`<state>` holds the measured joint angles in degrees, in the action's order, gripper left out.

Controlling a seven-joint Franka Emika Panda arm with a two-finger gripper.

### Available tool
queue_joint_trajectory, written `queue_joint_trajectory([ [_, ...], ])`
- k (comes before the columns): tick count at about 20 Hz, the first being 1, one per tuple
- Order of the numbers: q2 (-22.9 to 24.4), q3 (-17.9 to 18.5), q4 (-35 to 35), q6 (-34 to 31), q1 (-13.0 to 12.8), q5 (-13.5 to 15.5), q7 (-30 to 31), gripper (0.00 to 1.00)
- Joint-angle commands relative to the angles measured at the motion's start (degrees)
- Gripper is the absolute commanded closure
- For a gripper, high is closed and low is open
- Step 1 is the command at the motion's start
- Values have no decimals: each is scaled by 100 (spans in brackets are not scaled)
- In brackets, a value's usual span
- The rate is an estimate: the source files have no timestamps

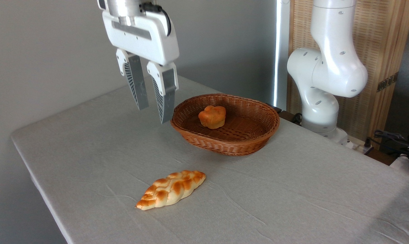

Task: Put bread into the basket
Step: 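Move the open gripper down over the braided bread loaf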

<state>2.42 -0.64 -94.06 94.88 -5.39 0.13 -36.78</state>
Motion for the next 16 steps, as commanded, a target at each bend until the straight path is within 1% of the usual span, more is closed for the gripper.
queue_joint_trajectory([
  [1,-40,55,-586,671,-50,-135,128,0],
  [3,-92,73,-884,846,-59,-171,137,0],
  [7,-224,20,-1535,1681,-339,-197,49,0],
  [10,-373,38,-1791,2182,-331,-197,40,0],
  [13,-444,55,-1835,2307,-331,-223,40,0],
  [15,-479,55,-1862,2315,-331,-346,40,0],
  [16,-506,55,-1879,2376,-331,-521,49,0],
])
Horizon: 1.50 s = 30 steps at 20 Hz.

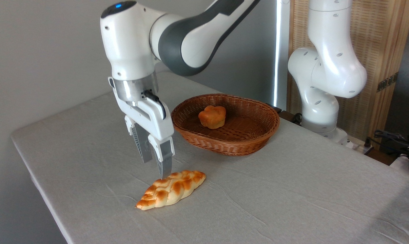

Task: Put bread into the basket
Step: 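Move the open gripper down over the braided bread loaf, then close the gripper on the middle of the braided loaf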

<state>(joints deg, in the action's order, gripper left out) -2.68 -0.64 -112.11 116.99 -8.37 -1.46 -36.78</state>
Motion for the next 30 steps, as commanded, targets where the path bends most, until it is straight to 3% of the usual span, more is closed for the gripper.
queue_joint_trajectory([
  [1,4,55,-83,166,-33,-459,66,0],
  [10,-40,55,-531,262,-42,-566,101,0],
  [24,30,99,-514,289,-33,-548,101,0],
  [30,13,99,-523,158,-33,-750,48,0],
])
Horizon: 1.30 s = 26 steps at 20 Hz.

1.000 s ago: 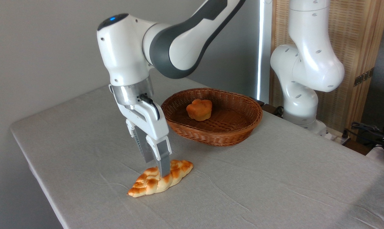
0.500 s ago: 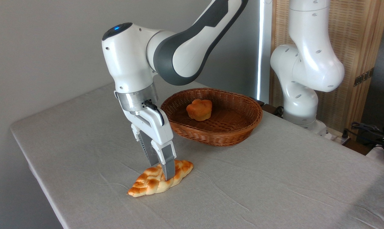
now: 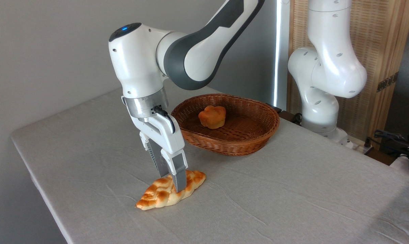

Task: Put bread into the basket
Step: 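Close the gripper on the middle of the braided loaf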

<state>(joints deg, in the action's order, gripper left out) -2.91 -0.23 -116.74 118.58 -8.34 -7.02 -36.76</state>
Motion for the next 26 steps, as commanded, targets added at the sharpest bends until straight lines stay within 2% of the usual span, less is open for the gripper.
queue_joint_trajectory([
  [1,45,59,-60,-10,-36,-221,38,0],
  [5,45,59,-60,-177,-36,-379,38,0],
  [9,36,59,-60,-168,-36,-371,82,0],
  [16,-165,50,-95,183,-36,-55,205,1],
  [17,-174,50,-95,218,-36,-45,205,5],
  [18,-201,50,-95,279,-36,-37,196,25],
  [19,-210,50,-95,289,-36,-36,161,38],
  [21,-227,50,-95,271,-36,-36,126,76],
  [23,-227,50,-95,254,-27,-36,99,88],
  [26,-227,50,-95,254,-27,-28,99,88],
])
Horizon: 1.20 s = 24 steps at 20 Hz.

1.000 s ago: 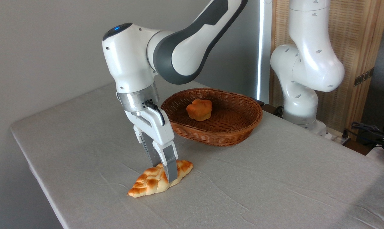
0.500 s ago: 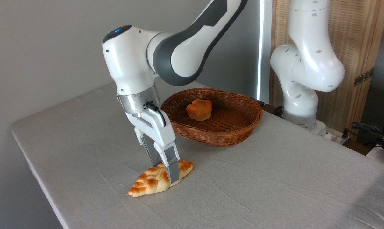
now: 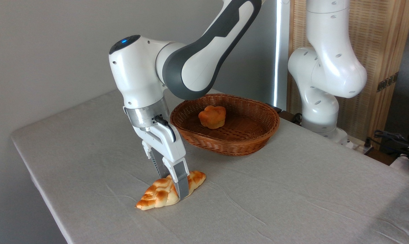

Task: Put bread into the basket
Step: 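Close the gripper on the middle of the braided loaf, then lift the loaf and carry it over the wicker basket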

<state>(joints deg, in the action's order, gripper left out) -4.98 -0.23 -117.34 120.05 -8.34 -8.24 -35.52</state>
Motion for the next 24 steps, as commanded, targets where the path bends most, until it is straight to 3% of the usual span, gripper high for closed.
queue_joint_trajectory([
  [1,-21,49,-35,106,-36,95,-25,88],
  [9,23,58,0,54,-36,253,-34,98],
  [13,49,49,35,-16,-36,288,-16,97],
  [15,119,49,114,-130,-36,507,-25,97],
  [19,550,84,615,-912,-18,920,-43,97],
  [23,1305,84,677,-1588,-71,1000,-95,95],
  [24,1593,84,642,-2095,-193,1000,-139,92],
])
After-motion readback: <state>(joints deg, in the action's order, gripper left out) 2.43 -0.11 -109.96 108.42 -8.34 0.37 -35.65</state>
